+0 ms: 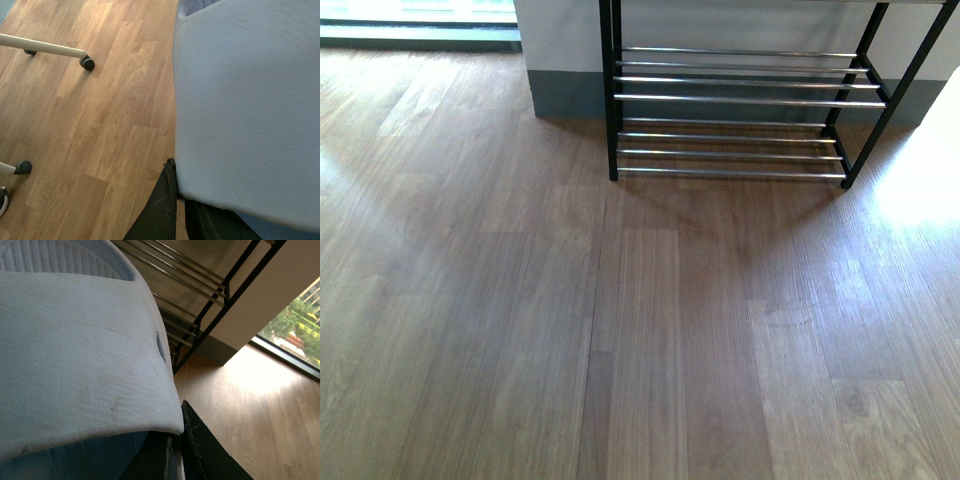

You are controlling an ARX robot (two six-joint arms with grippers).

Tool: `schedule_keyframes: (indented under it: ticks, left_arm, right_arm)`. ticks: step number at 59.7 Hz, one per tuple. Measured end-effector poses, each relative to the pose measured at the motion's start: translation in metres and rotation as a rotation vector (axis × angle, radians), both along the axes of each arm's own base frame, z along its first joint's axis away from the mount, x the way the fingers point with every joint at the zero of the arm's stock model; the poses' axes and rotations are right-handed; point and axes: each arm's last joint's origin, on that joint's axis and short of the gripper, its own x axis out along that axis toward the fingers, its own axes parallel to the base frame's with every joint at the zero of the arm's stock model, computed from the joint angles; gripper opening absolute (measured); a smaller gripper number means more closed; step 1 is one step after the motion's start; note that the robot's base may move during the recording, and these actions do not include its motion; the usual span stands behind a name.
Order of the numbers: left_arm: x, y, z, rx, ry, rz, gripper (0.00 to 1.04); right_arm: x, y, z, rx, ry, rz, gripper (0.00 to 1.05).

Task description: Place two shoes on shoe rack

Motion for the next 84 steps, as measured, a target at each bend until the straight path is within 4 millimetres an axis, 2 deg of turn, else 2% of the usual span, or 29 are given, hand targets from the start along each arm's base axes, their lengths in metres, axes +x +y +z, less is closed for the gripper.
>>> schedule_keyframes:
  ticks: [84]
  left_arm:
    - [0.0001, 0.0002, -0.0003, 0.001, 0.002, 0.001, 0.02]
  right_arm:
    - [0.0000, 0.0001, -0.0005, 0.000, 0.002, 0.001, 0.01]
